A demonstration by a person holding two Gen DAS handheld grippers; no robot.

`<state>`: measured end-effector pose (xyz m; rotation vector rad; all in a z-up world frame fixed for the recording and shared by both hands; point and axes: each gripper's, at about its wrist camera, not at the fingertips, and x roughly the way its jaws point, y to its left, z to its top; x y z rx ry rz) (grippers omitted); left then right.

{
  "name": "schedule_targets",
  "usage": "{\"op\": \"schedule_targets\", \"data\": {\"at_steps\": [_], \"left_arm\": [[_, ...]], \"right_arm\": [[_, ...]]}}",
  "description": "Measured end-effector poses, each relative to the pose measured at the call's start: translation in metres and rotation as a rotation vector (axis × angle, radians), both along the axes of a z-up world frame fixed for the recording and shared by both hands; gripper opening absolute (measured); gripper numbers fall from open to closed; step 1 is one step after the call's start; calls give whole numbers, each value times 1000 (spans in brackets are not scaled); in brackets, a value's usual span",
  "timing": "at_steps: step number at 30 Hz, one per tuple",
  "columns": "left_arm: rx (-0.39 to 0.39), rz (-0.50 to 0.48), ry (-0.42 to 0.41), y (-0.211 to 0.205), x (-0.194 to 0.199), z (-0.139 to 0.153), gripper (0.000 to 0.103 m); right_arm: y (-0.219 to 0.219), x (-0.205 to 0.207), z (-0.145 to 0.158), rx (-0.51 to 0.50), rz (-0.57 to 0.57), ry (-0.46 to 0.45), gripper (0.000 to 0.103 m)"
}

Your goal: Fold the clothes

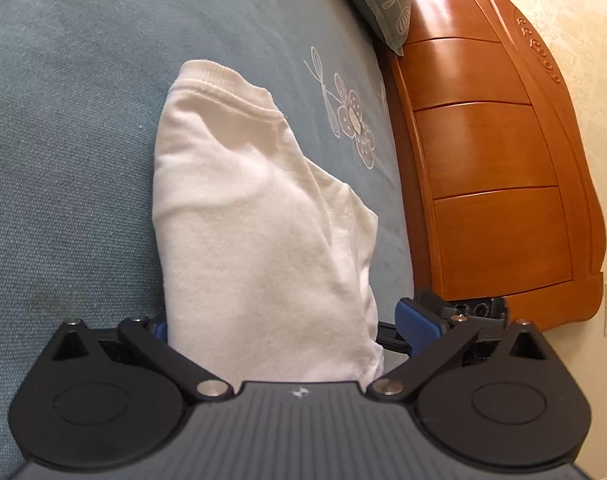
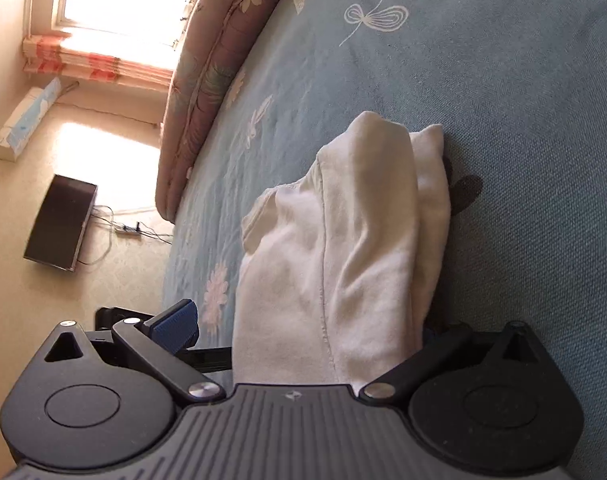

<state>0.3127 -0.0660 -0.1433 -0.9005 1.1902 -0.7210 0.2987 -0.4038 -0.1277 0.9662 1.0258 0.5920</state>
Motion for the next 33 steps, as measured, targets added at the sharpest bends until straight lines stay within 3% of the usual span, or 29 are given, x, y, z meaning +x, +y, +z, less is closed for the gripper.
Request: {"op": "schedule_targets", "data": {"at_steps": [8, 22, 33], "left_arm": [[-63, -5, -23, -7, -1, 16, 101], [-107, -56, -85, -56, 8, 42, 101], [-163, -185, -103, -170, 46, 57, 101]], "right_arm": [[-16, -8, 2, 140, -39, -3, 103], [-59, -14, 47, 89, -81, -91, 103], [-161, -7, 84, -30, -216, -110, 103]]}}
